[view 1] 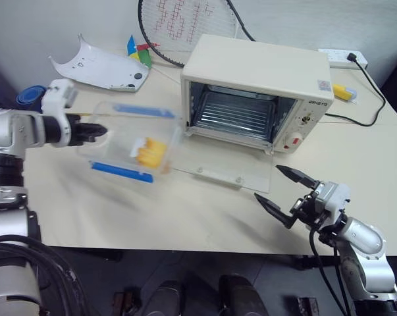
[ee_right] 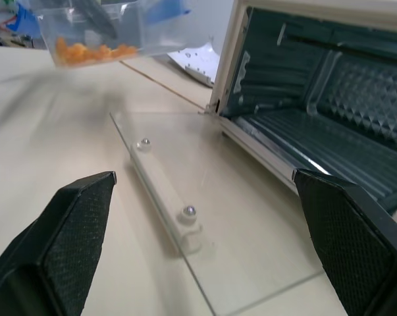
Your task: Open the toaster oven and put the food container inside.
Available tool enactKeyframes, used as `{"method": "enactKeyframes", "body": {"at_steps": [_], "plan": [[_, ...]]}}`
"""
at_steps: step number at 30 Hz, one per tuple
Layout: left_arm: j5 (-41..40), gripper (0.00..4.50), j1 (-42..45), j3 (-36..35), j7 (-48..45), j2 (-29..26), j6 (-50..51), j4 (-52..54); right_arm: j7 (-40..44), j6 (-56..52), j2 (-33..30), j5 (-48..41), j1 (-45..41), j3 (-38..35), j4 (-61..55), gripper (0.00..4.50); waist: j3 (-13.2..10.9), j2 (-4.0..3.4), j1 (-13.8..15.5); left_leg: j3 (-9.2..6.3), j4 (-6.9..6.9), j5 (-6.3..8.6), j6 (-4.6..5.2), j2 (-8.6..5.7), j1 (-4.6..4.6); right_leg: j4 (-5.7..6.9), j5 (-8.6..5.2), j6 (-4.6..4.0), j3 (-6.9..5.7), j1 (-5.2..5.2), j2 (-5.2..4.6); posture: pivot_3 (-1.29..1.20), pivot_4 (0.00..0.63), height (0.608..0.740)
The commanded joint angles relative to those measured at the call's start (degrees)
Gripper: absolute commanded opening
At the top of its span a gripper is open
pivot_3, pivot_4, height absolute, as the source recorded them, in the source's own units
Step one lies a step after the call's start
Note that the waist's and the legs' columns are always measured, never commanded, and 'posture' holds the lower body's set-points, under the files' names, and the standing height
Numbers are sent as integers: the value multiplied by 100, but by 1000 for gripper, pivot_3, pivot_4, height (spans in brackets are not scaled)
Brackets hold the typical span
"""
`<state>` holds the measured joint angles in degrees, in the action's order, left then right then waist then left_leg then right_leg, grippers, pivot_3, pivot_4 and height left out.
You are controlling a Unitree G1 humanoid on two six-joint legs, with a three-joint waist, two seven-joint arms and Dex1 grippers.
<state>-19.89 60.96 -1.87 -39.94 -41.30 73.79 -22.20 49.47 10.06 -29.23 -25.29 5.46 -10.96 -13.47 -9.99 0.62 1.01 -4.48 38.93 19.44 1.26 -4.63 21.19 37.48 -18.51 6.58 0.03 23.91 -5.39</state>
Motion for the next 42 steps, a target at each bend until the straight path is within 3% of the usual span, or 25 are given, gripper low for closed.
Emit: {"method": "enactKeyframes", "body": {"at_steps": [1,6,15,22,26,30,33,37,42], "plan": [[-168,65,338,-458,642,728,730,408,-105,22,-61,-110,197,-260,-345,4500,-3,4,22,0,6,0,1,-1,5,0,1,1,0,0,1,0,150,740],[27,65,576,-403,1261,1484,498,132,-231,-4,0,-73,391,-222,-555,4500,-4,7,-92,8,4,4,-8,-2,8,24,1,3,23,34,10,0,150,740],[257,65,915,-330,1811,2204,-304,-661,-549,-11,155,6,530,-88,-788,4500,-4,7,-91,22,6,4,-11,-6,10,20,1,3,29,53,8,0,150,740],[-70,2161,978,-875,1870,2466,-876,-760,-717,-48,199,5,584,-110,-914,4500,-4,7,-82,22,8,4,-11,-7,10,21,1,3,29,53,7,0,150,740],[-377,3398,1018,-1177,1580,2214,-527,-729,-733,-166,92,-115,617,-269,-1012,4500,-4,7,-95,22,8,4,-11,-7,12,21,1,3,28,56,6,0,150,740],[-729,3398,552,-1052,625,1605,-713,-66,-791,-559,-131,-350,556,-457,-1267,4500,-4,6,-123,26,7,3,-12,-7,11,24,1,3,29,59,7,0,150,740],[-628,3219,-329,-656,-820,793,-2053,503,-799,-1226,-390,-601,586,-312,-1680,4500,-1,0,-145,19,-5,8,-19,-6,-8,27,1,2,32,64,11,0,150,740],[-3,2184,-1469,-80,-2237,81,-4424,554,-949,-2054,-599,-522,563,167,-2016,3534,3,-5,-101,11,1,9,-22,-5,-9,16,1,1,29,59,11,0,150,740],[134,560,-2468,271,-3050,143,-5801,705,-985,-2452,-584,51,189,1035,-2055,1773,2,-4,51,-4,20,12,-8,-19,8,3,2,-1,24,50,-1,0,150,740]]}}
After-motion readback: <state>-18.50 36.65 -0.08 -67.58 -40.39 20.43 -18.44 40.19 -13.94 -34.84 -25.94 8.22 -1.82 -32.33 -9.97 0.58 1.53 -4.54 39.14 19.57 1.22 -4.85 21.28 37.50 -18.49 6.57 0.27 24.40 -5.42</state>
